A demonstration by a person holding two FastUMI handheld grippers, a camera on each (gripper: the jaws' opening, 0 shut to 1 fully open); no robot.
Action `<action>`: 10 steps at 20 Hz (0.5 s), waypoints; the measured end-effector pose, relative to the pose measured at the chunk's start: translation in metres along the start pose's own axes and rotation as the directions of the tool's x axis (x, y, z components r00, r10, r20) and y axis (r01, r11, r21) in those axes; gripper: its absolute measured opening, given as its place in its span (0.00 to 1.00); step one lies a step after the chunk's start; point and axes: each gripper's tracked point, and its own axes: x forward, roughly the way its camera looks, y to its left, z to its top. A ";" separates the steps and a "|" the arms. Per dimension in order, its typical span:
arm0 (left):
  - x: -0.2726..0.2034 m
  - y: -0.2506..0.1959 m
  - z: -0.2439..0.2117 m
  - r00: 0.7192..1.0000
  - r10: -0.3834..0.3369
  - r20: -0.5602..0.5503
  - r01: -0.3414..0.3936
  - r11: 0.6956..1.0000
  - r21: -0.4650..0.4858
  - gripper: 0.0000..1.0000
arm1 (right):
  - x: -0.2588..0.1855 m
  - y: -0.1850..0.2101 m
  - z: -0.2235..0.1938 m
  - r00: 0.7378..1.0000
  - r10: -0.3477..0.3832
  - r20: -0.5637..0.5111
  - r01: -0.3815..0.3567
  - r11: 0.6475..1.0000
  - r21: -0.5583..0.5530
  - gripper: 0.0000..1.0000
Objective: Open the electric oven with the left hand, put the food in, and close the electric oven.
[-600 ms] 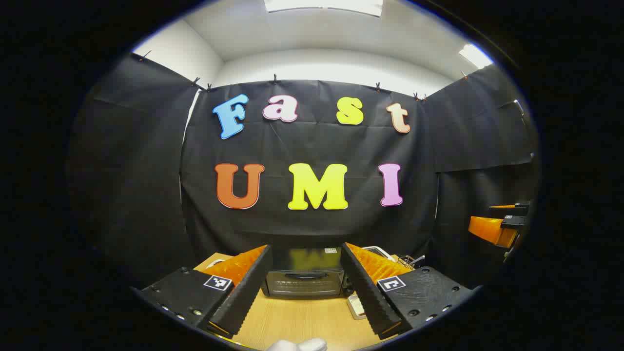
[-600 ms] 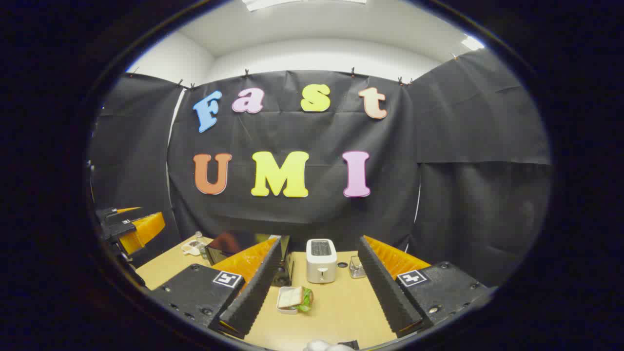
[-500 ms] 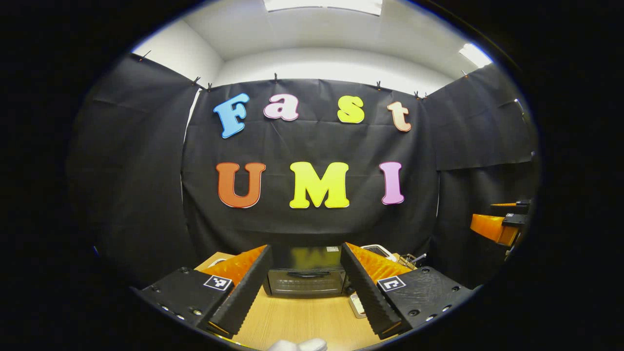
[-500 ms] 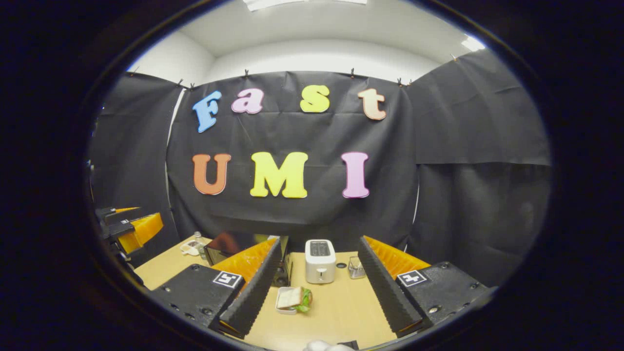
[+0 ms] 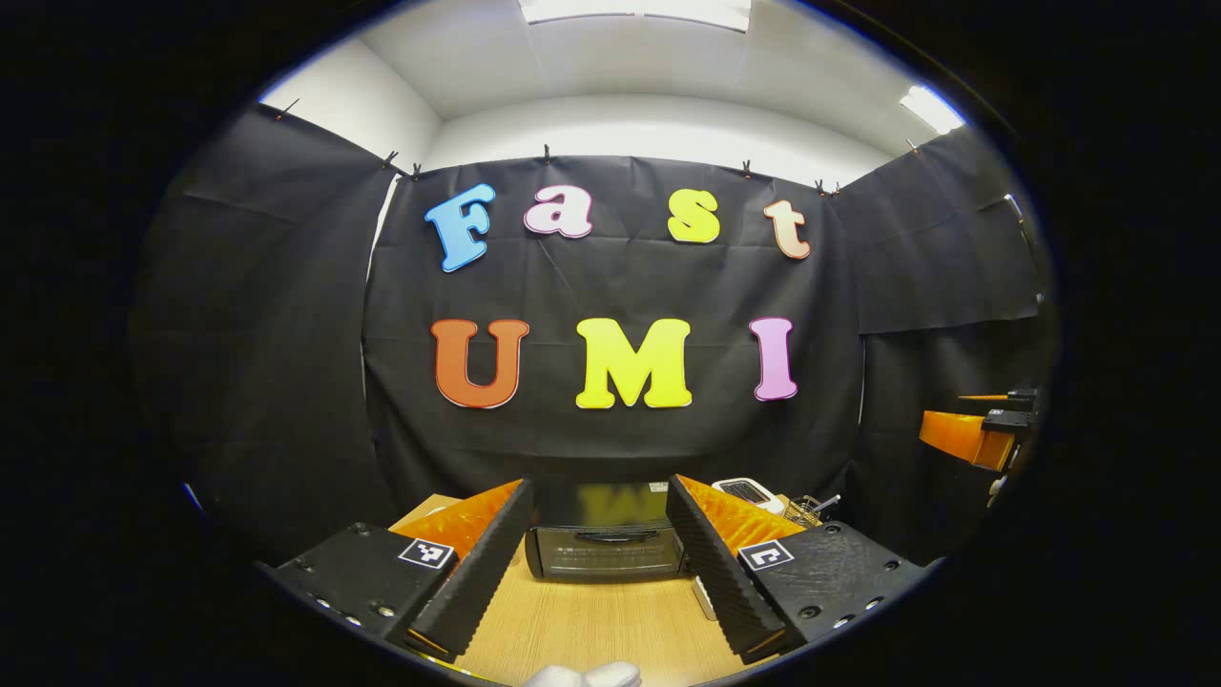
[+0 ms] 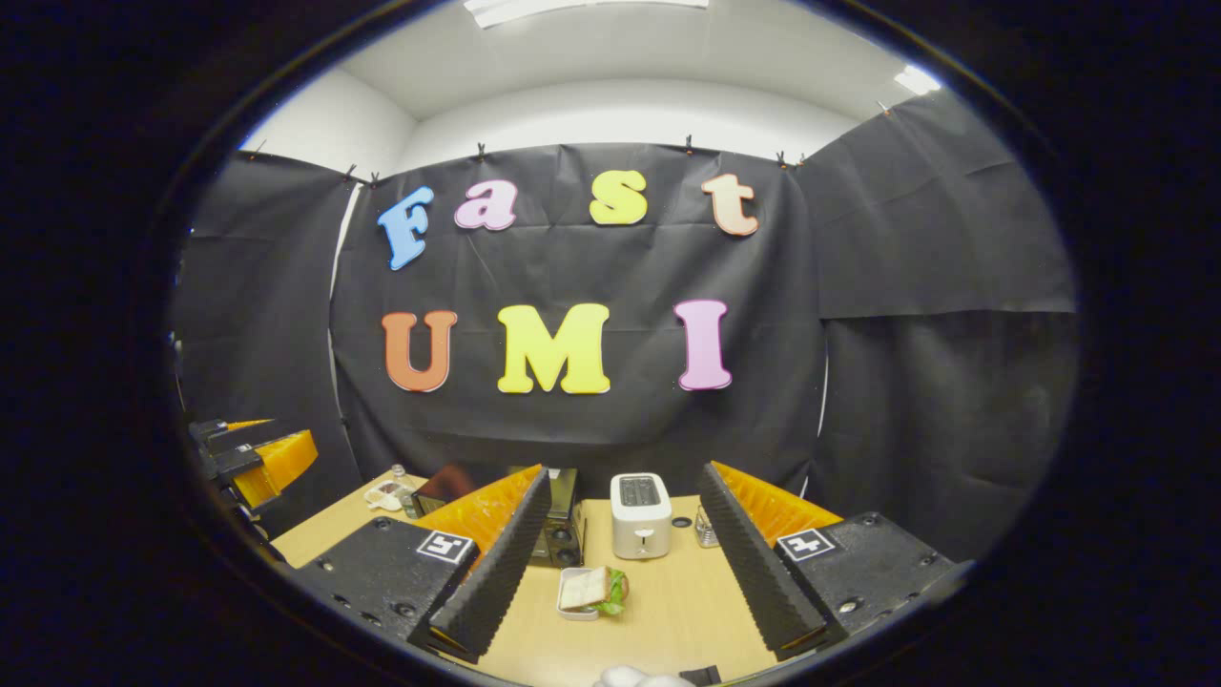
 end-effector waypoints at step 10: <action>0.037 -0.019 -0.051 0.997 -0.028 -0.071 0.030 0.999 0.017 0.93 | 0.005 -0.022 -0.022 0.997 -0.027 -0.065 0.025 0.999 -0.026 1.00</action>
